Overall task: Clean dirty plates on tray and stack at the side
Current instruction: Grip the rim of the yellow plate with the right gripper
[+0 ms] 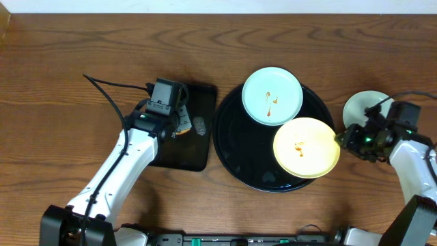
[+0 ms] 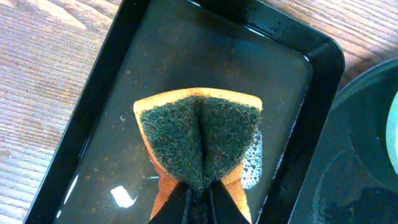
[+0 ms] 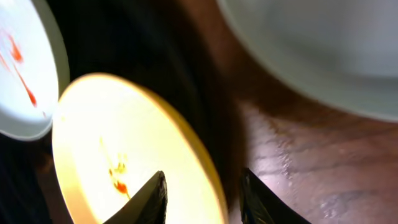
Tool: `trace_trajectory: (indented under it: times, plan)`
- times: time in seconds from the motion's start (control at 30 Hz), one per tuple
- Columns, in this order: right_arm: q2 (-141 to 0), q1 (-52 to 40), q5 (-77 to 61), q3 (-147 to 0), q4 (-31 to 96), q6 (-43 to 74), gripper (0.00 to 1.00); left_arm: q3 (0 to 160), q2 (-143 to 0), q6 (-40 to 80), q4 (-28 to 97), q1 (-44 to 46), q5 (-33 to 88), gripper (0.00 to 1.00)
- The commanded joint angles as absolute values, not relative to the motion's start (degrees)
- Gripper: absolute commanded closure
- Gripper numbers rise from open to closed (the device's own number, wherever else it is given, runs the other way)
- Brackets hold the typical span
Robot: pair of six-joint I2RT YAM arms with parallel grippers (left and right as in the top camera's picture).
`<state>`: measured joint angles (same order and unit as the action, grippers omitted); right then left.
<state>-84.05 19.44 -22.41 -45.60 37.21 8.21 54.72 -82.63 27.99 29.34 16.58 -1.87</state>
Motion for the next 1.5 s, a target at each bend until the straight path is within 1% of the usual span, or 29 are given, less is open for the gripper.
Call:
trace_trajectory:
  times: [0.0, 0.17, 0.27, 0.33, 0.47, 0.73, 1.03, 1.13, 1.33, 1.47]
  plan:
    - [-83.59, 16.88, -20.95, -45.01, 38.15, 6.31, 0.64, 54.98, -83.09, 26.81, 29.15, 16.29, -2.59, 0.92]
    - [-83.59, 13.76, -16.71, -42.57, 38.06, 7.99, 0.67, 54.98, -83.09, 26.81, 29.15, 16.29, -2.57, 0.92]
    - [-83.59, 12.88, -15.90, -41.32, 38.17, 8.54, 0.73, 54.98, -83.09, 26.81, 29.15, 16.29, -2.57, 0.92]
    - [-83.59, 12.29, -15.92, -41.01, 38.48, 8.56, 0.79, 54.98, -83.09, 26.81, 29.15, 16.29, -2.59, 0.92]
    - [-83.57, 11.11, -17.26, -41.01, 38.83, 8.64, 0.98, 54.98, -83.09, 26.81, 29.12, 16.29, -2.59, 0.92]
    - [-83.57, 8.08, -21.82, -41.01, 41.43, 8.21, 0.99, 54.98, -83.09, 26.83, 29.12, 16.32, -1.96, 0.92]
    - [-83.57, 0.34, -23.46, -41.01, 41.87, 8.36, 0.99, 54.98, -83.09, 26.83, 29.10, 16.80, -1.50, 0.92]
    - [-83.57, -2.48, -23.35, -41.01, 40.64, 10.35, 0.99, 54.98, -83.09, 26.81, 28.77, 17.74, 0.14, 0.92]
    - [-83.57, -6.76, -18.81, -41.01, 37.32, 16.73, 0.99, 54.98, -83.09, 26.81, 25.34, 22.50, 7.29, 0.92]
    - [-83.59, -9.58, -17.43, -40.99, 36.07, 18.44, 0.99, 54.98, -83.22, 27.81, 23.38, 28.21, 8.38, 0.92]
